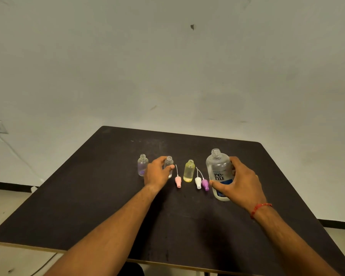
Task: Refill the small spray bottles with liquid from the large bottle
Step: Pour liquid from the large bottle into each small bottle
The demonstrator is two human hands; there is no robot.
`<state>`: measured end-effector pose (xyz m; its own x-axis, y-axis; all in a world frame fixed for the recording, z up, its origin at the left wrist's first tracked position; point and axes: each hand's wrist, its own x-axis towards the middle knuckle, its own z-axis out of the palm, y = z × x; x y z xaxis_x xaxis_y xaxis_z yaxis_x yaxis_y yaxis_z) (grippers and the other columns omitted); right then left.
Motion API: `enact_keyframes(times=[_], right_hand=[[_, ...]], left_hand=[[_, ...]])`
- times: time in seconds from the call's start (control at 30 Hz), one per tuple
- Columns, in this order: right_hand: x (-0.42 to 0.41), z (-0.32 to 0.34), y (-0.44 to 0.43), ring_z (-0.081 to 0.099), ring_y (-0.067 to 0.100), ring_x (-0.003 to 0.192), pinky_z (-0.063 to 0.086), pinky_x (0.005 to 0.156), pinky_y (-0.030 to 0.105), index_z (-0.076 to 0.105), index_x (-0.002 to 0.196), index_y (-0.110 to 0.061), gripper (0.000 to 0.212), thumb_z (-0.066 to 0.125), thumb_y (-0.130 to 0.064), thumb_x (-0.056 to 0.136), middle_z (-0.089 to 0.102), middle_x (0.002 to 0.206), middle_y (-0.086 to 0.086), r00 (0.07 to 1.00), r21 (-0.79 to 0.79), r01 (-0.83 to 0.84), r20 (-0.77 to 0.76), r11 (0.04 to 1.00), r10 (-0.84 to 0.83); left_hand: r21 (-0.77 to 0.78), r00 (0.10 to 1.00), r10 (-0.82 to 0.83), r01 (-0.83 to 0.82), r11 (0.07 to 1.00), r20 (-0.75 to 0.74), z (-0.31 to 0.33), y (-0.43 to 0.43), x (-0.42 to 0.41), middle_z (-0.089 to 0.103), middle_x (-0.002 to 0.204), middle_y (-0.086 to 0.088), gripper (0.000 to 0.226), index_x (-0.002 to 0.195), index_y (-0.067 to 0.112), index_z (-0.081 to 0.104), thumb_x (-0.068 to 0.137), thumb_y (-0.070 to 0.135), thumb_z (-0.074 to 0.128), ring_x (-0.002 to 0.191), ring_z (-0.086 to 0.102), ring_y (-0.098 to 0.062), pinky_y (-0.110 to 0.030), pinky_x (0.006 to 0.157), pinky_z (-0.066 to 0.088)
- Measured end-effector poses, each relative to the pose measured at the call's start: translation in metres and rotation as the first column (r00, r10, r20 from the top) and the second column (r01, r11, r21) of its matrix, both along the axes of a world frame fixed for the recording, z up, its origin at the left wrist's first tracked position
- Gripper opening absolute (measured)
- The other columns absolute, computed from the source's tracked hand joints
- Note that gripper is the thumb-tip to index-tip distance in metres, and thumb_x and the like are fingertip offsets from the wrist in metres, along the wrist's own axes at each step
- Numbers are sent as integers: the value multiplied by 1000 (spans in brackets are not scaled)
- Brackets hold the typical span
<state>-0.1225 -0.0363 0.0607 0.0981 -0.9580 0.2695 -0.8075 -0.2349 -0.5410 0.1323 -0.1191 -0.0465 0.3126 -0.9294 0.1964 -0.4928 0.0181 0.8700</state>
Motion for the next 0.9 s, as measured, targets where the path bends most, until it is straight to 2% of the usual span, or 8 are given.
enact_keyframes(times=[0.13,0.33,0.4,0.47,0.57,0.67,0.77,0.9], right_hand=[[0,2,-1,57,7,99,54,94,47,46,117,-37,68,82,-55,62,60,111,-15,1000,5,7,6,1000,-7],[6,1,-5,62,17,110,53,96,47,48,124,-31,73,83,-52,64,63,121,-6,1000,7,3,3,1000,-3],[7,0,-5,61,16,108,52,96,49,48,124,-32,73,83,-52,63,63,120,-7,1000,-3,-3,5,1000,3],[8,0,-4,61,15,108,51,96,51,47,124,-33,73,83,-54,63,63,120,-8,1000,-12,-8,6,1000,8],[10,0,-5,61,16,110,51,96,52,46,124,-35,74,81,-58,63,63,121,-8,1000,-22,-20,3,1000,20],[14,-1,-7,61,16,110,51,96,53,46,125,-35,75,80,-59,62,62,121,-9,999,-38,-36,0,999,36],[17,-1,-8,61,16,109,51,95,52,47,124,-36,74,82,-57,62,62,120,-9,999,-52,-54,6,997,54],[23,1,-11,61,15,109,51,96,51,46,123,-38,73,82,-57,63,62,120,-11,997,-61,-73,5,995,74]], left_hand=[[11,1000,9,-9,1000,4,-3,-1,0,73,116,4,42,128,21,65,89,31,75,108,67,-14,-37,94,56],[16,999,26,-26,1000,23,1,13,3,62,138,2,62,144,20,53,88,36,75,129,57,-17,-30,104,47],[-90,991,125,-122,988,35,5,28,6,67,130,7,50,136,23,62,89,39,73,119,63,-13,-26,98,50],[-268,968,253,-243,932,1,6,43,13,75,105,11,29,115,25,74,90,37,73,95,70,-7,-33,87,59],[-382,929,364,-360,852,-63,7,56,34,67,84,12,16,100,28,71,89,39,73,74,63,-5,-40,70,57],[-291,906,421,-413,863,-40,4,52,56,55,104,9,40,114,26,59,83,44,77,88,57,-7,-37,76,54],[-94,945,328,-326,941,1,-2,40,68,50,134,4,69,135,23,53,77,47,82,118,56,-15,-41,96,51],[27,982,184,-185,982,37,-7,25,73,57,136,5,70,136,24,56,75,45,84,123,56,-16,-31,99,46]])
